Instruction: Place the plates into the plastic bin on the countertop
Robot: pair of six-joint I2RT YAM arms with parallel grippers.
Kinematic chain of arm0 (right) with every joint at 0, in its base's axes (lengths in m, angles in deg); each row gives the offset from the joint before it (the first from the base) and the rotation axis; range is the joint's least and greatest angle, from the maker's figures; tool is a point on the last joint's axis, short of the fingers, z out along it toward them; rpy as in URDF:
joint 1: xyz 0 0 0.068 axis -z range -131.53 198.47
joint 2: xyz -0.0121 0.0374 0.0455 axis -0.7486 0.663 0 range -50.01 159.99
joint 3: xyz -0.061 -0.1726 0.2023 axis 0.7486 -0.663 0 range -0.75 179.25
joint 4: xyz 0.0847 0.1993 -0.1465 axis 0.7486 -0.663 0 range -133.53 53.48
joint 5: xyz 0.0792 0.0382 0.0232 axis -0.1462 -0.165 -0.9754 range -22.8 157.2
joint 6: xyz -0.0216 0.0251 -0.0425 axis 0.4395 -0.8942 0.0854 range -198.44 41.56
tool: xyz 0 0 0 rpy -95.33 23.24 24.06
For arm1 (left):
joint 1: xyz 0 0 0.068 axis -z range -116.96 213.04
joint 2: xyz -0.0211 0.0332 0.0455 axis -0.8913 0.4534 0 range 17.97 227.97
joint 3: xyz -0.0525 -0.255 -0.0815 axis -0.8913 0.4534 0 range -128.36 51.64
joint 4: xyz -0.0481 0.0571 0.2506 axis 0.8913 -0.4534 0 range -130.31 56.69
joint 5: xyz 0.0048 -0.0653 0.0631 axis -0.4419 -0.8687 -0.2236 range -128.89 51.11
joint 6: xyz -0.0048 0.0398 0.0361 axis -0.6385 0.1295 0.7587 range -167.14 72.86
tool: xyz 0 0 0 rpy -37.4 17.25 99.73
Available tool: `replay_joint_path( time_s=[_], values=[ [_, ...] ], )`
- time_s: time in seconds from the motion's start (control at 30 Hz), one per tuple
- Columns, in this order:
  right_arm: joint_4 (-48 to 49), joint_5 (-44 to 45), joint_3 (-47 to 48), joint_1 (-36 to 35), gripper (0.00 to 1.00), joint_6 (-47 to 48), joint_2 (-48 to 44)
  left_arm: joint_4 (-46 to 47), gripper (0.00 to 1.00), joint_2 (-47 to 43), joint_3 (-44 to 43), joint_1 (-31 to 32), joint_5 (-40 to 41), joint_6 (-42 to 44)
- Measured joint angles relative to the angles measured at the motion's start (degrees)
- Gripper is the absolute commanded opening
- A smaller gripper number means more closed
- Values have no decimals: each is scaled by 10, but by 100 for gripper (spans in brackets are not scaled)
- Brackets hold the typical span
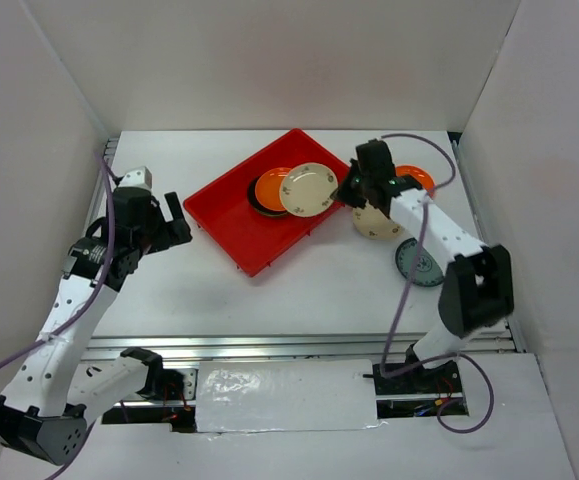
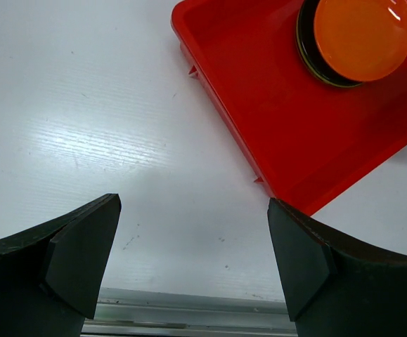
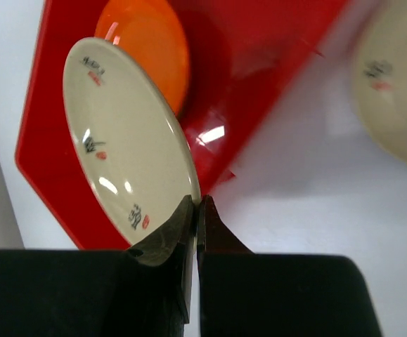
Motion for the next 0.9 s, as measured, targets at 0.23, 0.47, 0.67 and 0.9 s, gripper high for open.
replay_joint_path(
  time_s=[0.23, 0.47, 0.67, 0.9],
  values=[
    [-23, -43, 246, -6, 0, 38, 246, 19, 99, 21, 56, -20, -39, 26],
    [-52, -74, 316, -4, 2, 54, 352, 32, 99, 28, 73, -56, -80, 40],
    [-49, -114, 331, -4, 100, 61, 370, 39, 99, 22, 78, -57, -98, 47],
    [-25, -118, 294, -20, 100, 70, 322, 47, 99, 18, 78, -57, -109, 51]
  ],
)
